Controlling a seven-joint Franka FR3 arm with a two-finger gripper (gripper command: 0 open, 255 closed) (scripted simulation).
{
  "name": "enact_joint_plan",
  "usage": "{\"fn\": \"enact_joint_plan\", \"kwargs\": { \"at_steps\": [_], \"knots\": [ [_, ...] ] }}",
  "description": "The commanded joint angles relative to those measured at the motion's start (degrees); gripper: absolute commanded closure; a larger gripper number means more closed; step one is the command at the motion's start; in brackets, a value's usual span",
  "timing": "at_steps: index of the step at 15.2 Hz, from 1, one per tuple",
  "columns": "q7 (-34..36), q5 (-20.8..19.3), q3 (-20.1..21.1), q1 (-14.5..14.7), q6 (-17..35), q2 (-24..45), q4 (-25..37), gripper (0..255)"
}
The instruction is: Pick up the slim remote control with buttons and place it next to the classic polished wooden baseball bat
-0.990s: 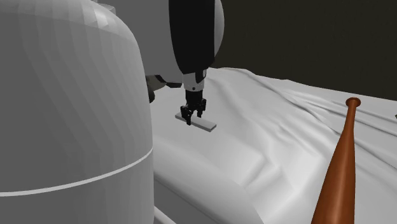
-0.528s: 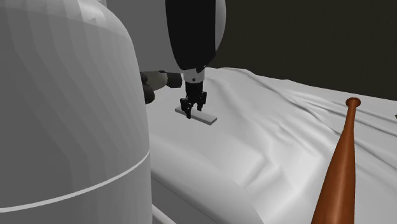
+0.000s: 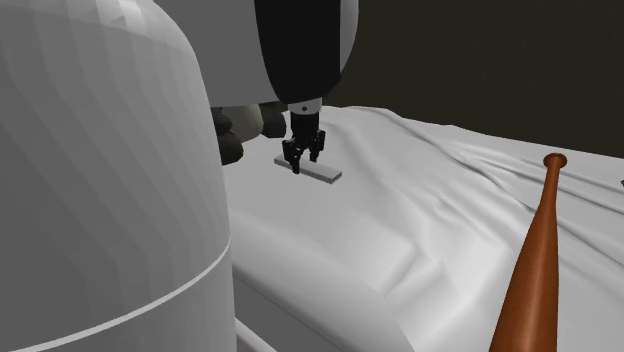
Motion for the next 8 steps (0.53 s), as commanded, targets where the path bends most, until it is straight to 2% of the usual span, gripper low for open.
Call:
{"fn": "enact_joint_plan", "kwargs": {
  "at_steps": [1, 8],
  "knots": [
    [0.1, -0.1, 0.0, 0.0, -1.5, -0.3, 1.2, 255],
    [0.2, -0.2, -0.1, 0.0, -6.4, -1.3, 5.2, 255]
  ]
}}
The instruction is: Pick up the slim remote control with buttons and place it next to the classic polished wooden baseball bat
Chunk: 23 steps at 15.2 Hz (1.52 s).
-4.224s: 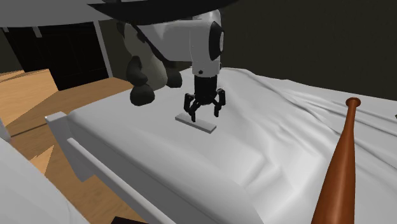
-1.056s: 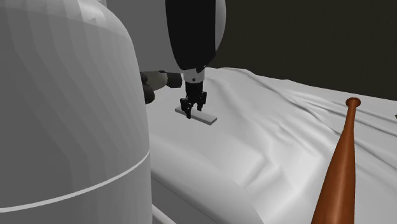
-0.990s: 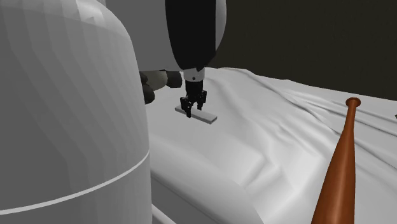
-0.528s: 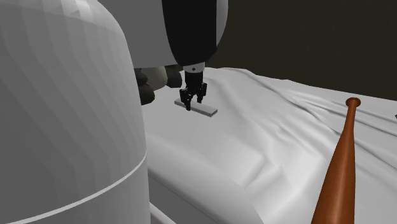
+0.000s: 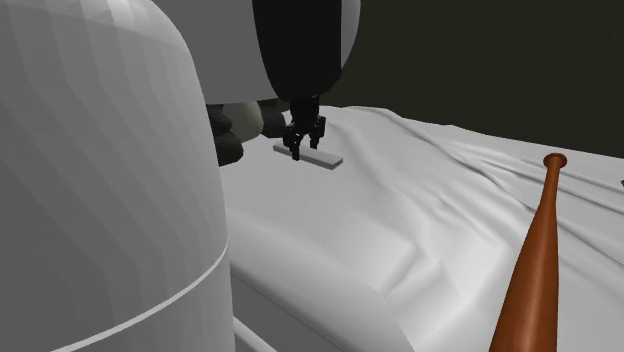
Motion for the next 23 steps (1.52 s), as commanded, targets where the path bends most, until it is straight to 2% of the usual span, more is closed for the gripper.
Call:
{"fn": "enact_joint_plan", "kwargs": {
  "at_steps": [1, 2, 8, 14, 21, 23],
  "knots": [
    [0.1, -0.1, 0.0, 0.0, -1.5, -0.4, 1.1, 255],
    [0.1, -0.1, 0.0, 0.0, -1.9, -0.4, 1.5, 255],
    [-4.5, -1.0, -2.1, -2.5, 1.9, -11.0, -12.9, 255],
    [-9.6, -2.6, -4.8, -5.3, 3.9, -20.1, -23.9, 255],
    [-16.3, -5.6, -9.1, -9.4, 4.6, -29.6, -33.9, 255],
    [-16.4, -5.5, -9.2, -9.4, 6.2, -29.2, -35.1, 255]
  ]
}}
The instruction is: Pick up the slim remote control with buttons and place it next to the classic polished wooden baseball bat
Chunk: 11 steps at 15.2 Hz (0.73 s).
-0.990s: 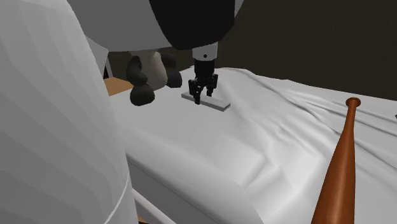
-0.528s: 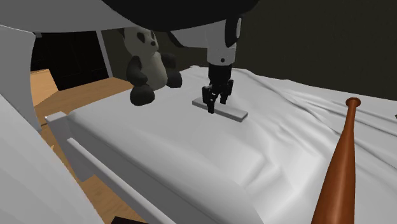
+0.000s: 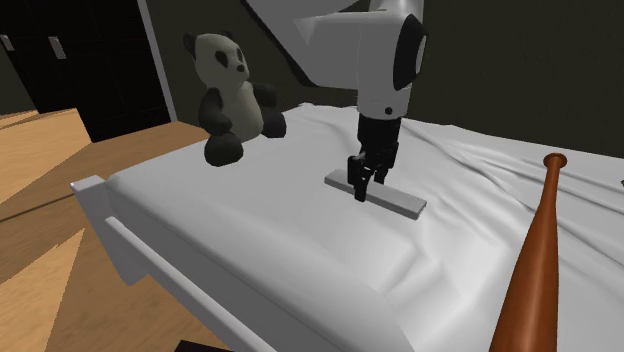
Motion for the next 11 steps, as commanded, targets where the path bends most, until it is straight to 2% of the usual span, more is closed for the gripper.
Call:
{"fn": "enact_joint_plan", "kwargs": {
  "at_steps": [1, 11],
  "knots": [
    [-0.4, -0.2, -0.2, -0.2, 1.5, -0.2, -1.7, 255],
    [-0.9, 0.4, -0.7, -0.2, 9.4, 2.8, -6.7, 255]
  ]
}}
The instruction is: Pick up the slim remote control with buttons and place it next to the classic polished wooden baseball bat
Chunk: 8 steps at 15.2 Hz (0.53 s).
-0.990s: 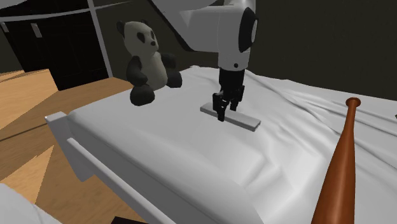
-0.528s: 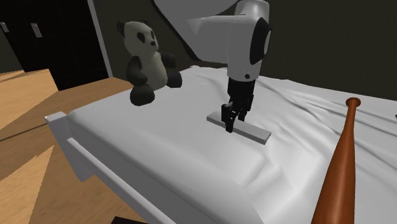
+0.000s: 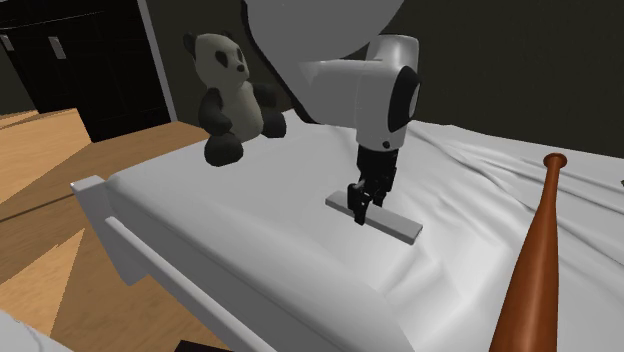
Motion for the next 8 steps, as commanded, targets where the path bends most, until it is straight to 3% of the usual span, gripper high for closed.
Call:
{"fn": "enact_joint_plan", "kwargs": {
  "at_steps": [1, 8],
  "knots": [
    [0.0, 0.1, 0.0, 0.1, 1.7, 0.6, -1.1, 255],
    [-0.6, 0.9, -0.3, 0.1, 7.4, 3.6, -3.8, 255]
  ]
}}
